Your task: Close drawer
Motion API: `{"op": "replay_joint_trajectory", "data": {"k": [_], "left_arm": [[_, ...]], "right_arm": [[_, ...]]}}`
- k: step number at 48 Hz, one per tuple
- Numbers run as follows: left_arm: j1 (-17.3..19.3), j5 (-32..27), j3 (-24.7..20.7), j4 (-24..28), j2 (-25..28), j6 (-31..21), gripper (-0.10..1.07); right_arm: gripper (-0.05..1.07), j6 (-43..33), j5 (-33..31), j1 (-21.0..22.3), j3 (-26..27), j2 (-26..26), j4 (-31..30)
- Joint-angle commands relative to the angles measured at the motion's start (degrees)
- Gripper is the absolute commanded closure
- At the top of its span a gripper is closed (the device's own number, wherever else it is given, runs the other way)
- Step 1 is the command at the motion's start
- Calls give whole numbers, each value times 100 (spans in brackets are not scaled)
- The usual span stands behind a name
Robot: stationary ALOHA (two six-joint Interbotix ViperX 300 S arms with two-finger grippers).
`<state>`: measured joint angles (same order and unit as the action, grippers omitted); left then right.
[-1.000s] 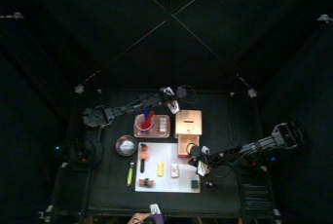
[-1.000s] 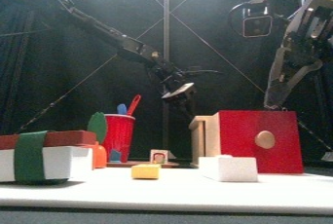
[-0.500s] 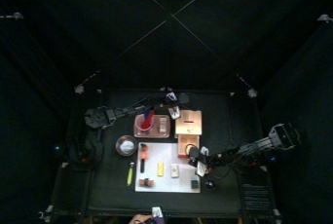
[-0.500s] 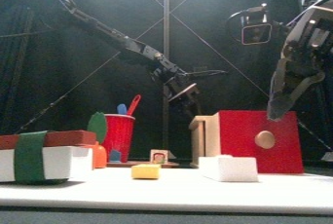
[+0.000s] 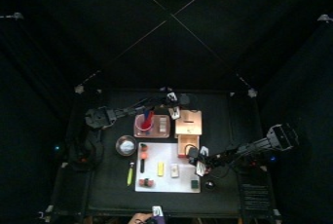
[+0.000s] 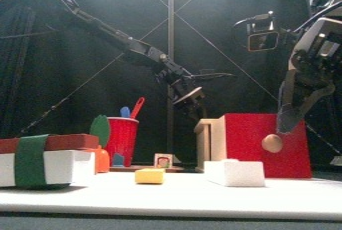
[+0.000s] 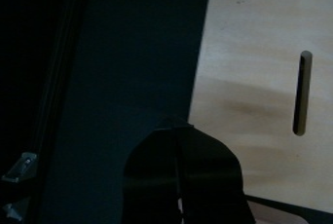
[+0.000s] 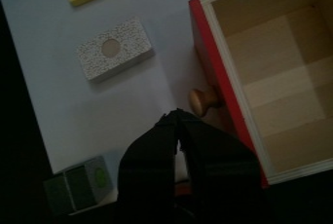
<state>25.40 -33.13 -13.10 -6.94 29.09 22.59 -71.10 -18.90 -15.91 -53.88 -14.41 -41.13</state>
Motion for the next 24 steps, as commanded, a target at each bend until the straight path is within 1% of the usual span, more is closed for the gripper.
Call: {"op": "replay_joint_trajectory", "data": {"k": [1, 13, 24], "left_arm": [[0, -9, -158, 18, -62, 0, 96], [-9, -9, -141, 18, -79, 9, 96], [-9, -9, -123, 18, -79, 0, 96]], "right_arm": [[64, 9, -149, 88, 88, -35, -167], [64, 9, -650, 466, 132, -18, -563], [64, 9, -694, 853, 141, 9, -1037]]}}
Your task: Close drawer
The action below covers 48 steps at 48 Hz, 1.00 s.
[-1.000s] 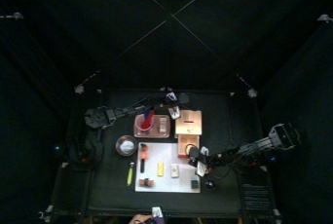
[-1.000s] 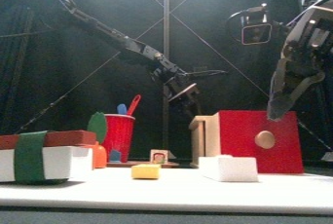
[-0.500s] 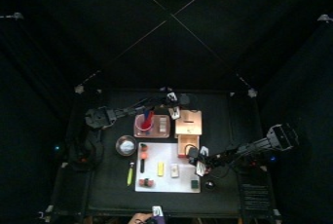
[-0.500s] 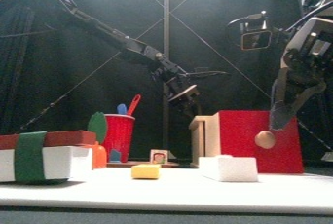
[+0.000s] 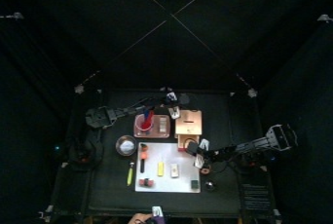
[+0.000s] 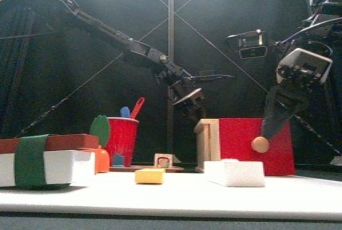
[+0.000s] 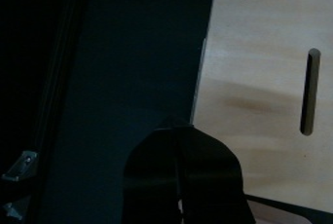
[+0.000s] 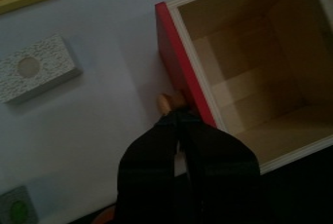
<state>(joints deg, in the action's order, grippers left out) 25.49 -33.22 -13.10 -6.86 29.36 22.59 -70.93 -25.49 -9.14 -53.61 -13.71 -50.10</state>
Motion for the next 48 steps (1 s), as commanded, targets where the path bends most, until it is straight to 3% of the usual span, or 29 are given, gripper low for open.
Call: {"op": "replay_joint_trajectory", "data": {"k": [1, 19, 42, 48], "left_arm": [[-18, 0, -123, 9, -105, 0, 96], [-18, 0, -114, 9, -114, -9, 96], [9, 26, -114, 9, -158, -35, 96], [35, 105, -149, 88, -246, -35, 96]], "right_arm": [[64, -9, -44, 220, 114, -62, -176], [64, -18, -431, 1002, 149, -62, -826], [64, -26, -501, 993, 343, -53, -826], [65, -18, -457, 703, 439, -167, -466]]}}
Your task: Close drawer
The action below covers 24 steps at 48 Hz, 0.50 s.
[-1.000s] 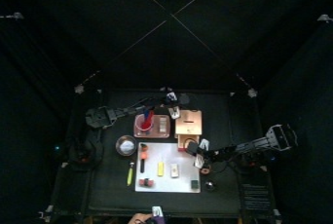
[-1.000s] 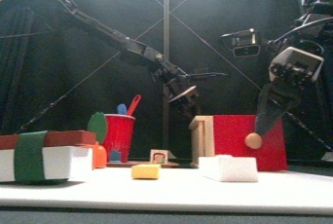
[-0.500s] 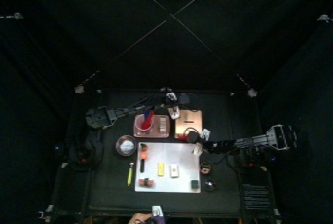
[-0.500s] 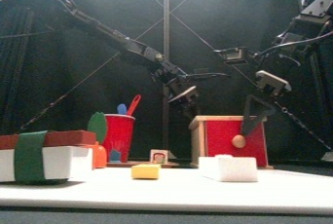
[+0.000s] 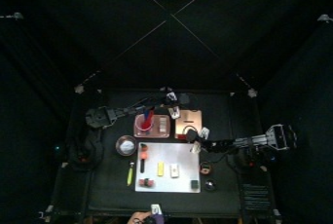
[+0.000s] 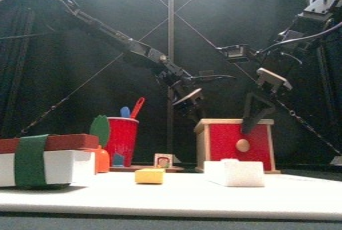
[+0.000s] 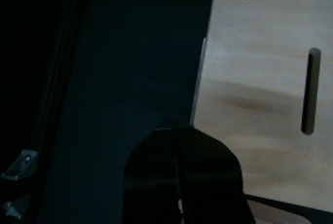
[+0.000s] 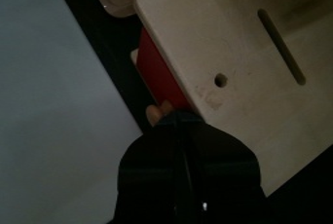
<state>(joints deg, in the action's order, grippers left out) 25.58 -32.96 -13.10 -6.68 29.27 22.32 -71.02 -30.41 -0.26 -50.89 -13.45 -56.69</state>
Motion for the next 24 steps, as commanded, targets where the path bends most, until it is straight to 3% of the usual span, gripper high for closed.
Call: {"op": "replay_joint_trajectory", "data": {"k": [1, 17, 24], "left_arm": [[35, 105, -158, 88, -255, -26, 96], [237, 352, -114, 185, -1002, -70, 96], [211, 413, 246, 185, -1529, -62, 96]], "right_arm": [[65, -9, 26, -229, 185, -229, 264], [65, -18, 18, -976, 246, -1266, 923], [65, -53, 26, -1028, 35, -1881, 940]]}}
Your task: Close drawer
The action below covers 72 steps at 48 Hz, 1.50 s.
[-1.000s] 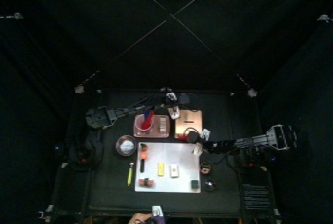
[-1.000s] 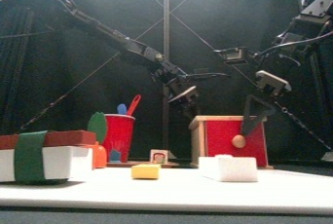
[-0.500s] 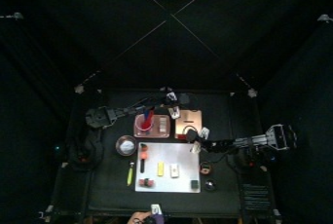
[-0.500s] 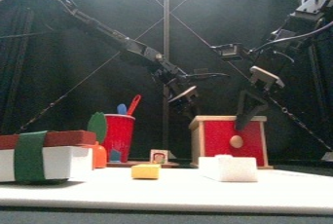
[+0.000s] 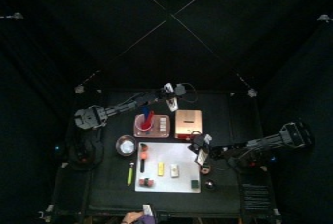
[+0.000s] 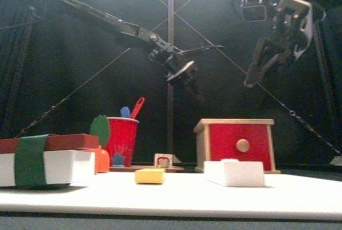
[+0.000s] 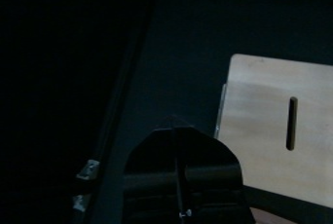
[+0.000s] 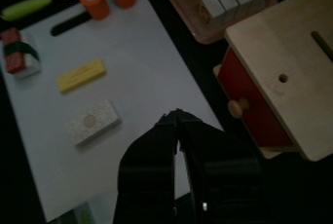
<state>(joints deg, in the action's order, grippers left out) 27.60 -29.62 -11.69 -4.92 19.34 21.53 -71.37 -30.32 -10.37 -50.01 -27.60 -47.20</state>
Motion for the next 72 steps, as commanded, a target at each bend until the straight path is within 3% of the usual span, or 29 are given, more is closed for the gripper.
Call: {"op": "replay_joint_trajectory", "data": {"k": [1, 12, 26, 34, 45, 53, 72], "left_arm": [[-18, 88, 185, 9, -615, 18, 96], [-703, 404, 1459, -26, -1723, 9, 96], [-1538, 2522, 4157, -334, -3691, 9, 96], [-1907, 3577, 5599, -1011, -4702, 9, 95], [-2505, 3867, 6794, -1433, -5774, 9, 91], [-2610, 3885, 7207, -1723, -6196, 9, 88], [-2584, 3867, 7295, -1679, -6284, 44, 88]], "right_arm": [[65, -18, 26, -18, -88, -545, -26], [65, 9, 149, 9, -413, -1169, -246], [65, 35, 809, 167, -457, -1090, -756], [65, 35, 1011, 343, -483, -976, -923], [65, 26, 1037, 422, -536, -914, -940], [65, 26, 1037, 422, -545, -879, -923], [65, -9, 1028, 475, -615, -844, -896]]}}
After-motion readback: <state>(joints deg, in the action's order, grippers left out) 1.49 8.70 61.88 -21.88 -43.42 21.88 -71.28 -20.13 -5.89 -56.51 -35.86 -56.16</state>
